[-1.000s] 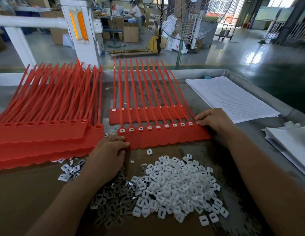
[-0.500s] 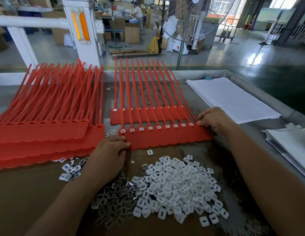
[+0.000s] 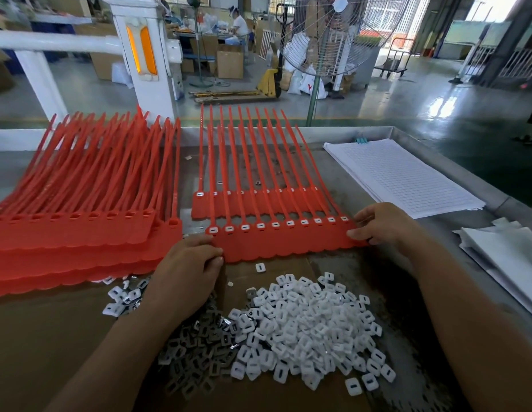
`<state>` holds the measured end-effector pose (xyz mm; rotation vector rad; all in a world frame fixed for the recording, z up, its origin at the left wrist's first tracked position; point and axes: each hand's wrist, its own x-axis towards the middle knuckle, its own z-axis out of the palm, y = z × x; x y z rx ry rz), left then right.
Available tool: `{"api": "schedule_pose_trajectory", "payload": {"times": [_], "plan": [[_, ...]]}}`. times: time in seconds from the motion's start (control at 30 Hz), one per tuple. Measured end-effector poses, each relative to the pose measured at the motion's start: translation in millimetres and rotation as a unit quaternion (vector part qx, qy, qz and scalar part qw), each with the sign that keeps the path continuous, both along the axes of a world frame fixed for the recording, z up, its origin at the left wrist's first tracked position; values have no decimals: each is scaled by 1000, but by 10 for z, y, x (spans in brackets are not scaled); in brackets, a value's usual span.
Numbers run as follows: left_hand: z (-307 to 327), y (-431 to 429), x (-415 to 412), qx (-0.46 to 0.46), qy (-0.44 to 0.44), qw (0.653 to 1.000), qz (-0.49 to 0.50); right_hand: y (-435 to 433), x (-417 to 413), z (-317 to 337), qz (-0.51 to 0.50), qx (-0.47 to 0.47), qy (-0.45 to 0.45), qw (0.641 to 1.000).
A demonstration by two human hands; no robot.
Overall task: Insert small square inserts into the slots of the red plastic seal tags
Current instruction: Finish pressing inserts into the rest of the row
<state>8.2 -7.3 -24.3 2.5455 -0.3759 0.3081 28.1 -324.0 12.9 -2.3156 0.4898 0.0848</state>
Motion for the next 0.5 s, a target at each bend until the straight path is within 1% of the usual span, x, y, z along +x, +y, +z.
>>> {"api": "schedule_pose_trajectory", "payload": {"times": [0.1,0.2,0.27,0.3,0.37,0.43,0.5], "plan": [[41,-5,-11,10,-12,999,43,-20,-15,-31,1,-22,0,1000],[82,-37,-58,35,-12,998,56,7,-12,-54,12,-27,-1,1000],[83,-47,-72,13,3,998,65,24,-12,-62,22,-19,-1,1000],[84,-45,-70,-18,15,997,67,29,-20,-63,19,-16,-7,1000],[100,-35,-53,-121,46,989,67,37,-38,-59,13,-12,-23,1000],[122,-37,-36,-237,86,964,81,47,-56,-57,15,-8,-29,999],[118,-38,-11,-307,128,937,105,68,-68,-48,18,6,-32,999]]}}
